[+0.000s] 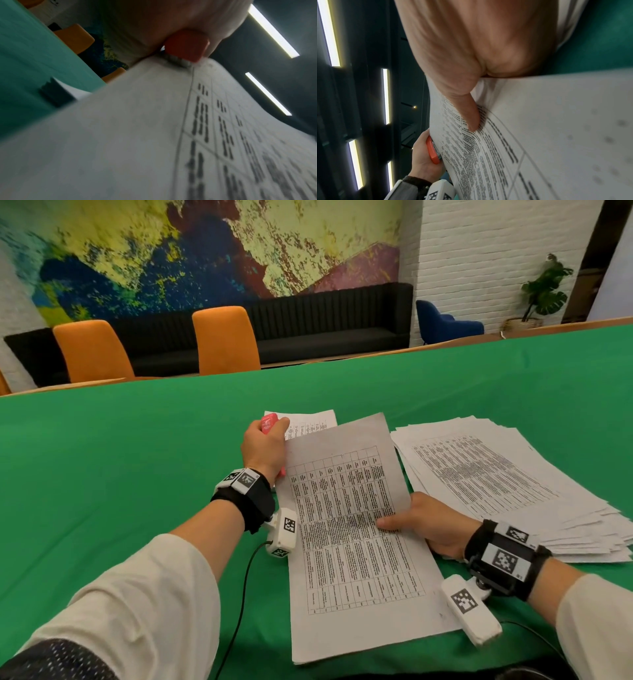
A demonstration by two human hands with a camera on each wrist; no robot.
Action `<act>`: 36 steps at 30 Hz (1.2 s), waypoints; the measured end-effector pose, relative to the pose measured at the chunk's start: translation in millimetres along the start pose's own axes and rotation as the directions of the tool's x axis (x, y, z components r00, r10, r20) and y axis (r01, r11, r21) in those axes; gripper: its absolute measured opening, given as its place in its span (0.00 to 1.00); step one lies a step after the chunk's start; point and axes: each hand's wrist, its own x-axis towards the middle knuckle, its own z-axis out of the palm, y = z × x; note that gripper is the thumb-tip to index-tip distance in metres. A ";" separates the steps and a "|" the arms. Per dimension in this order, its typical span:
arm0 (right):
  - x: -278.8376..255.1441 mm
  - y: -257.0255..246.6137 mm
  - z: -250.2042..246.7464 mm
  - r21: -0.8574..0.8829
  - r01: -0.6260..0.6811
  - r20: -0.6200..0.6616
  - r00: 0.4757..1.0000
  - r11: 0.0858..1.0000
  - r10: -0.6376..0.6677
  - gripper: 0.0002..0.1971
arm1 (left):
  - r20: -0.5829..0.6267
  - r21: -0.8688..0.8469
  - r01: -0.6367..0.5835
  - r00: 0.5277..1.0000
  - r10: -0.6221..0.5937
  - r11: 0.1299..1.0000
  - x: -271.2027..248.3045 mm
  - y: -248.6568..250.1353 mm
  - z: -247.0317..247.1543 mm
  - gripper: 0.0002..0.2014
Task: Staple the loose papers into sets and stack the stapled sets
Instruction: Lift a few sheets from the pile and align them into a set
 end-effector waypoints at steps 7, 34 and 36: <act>0.1 1.2 -1.2 0.021 0.003 -0.007 1.000 1.000 -0.003 0.16 | 0.172 0.174 0.191 0.960 -0.221 0.966 10.5 21.3 -46.4 0.20; 74.0 -141.6 -2.4 0.197 0.216 -0.189 0.966 0.956 -0.179 0.16 | 0.331 -0.020 0.101 0.939 -0.089 0.995 -16.7 29.7 -49.2 0.18; 92.1 -142.4 4.7 0.084 0.140 -0.200 0.972 0.987 -0.121 0.14 | 0.270 0.032 0.121 0.955 -0.125 0.992 9.8 29.7 -49.3 0.19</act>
